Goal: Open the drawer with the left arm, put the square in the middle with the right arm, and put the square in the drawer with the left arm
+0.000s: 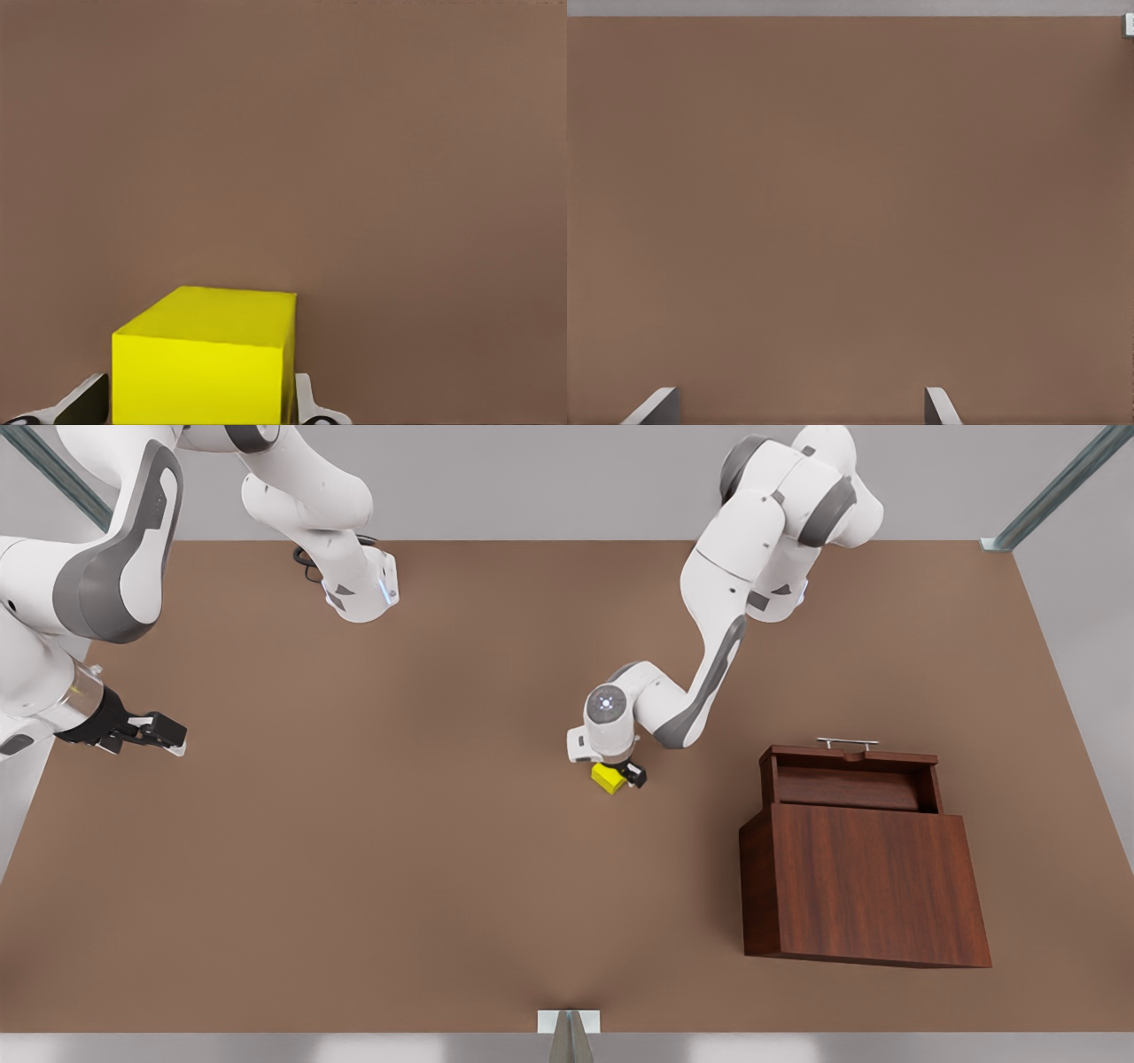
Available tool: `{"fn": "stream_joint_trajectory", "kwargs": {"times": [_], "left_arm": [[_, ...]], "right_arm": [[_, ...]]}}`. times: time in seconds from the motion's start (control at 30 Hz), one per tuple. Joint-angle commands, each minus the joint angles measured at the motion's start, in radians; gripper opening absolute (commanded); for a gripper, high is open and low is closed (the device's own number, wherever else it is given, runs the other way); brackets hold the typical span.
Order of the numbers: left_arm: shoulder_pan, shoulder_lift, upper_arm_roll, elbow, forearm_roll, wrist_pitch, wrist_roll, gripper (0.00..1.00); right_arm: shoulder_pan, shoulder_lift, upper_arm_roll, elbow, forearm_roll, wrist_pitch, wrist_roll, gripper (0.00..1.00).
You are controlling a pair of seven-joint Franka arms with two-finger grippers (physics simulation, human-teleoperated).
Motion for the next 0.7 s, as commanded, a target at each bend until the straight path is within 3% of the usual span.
{"fn": "stream_joint_trajectory", "kwargs": {"times": [0.0,0.07,0.13,0.2,0.47,0.67], "left_arm": [[0.0,0.002,0.0,0.0,0.0,0.0,0.001,1.0],[0.0,0.005,0.0,0.0,0.0,0.007,0.0,0.98],[0.0,0.005,0.0,0.0,0.0,0.007,0.0,0.76],[0.0,0.005,0.0,0.0,0.0,0.007,0.0,0.68],[0.0,-0.003,0.002,0.003,-0.001,-0.007,0.0,0.66],[0.005,-0.112,0.026,0.017,-0.012,-0.118,0.018,0.66]], "right_arm": [[0.0,0.0,0.0,0.0,0.0,0.0,0.0,1.0],[0.0,0.001,0.0,0.0,0.0,0.0,0.0,1.0],[0.0,0.001,0.0,0.0,0.002,0.0,0.0,1.0],[0.0,0.001,0.0,0.0,0.002,0.0,0.0,1.0],[0.008,0.008,0.003,0.015,-0.002,-0.008,0.002,1.0],[0.008,0.009,0.002,0.017,-0.002,-0.002,0.0,1.0]]}}
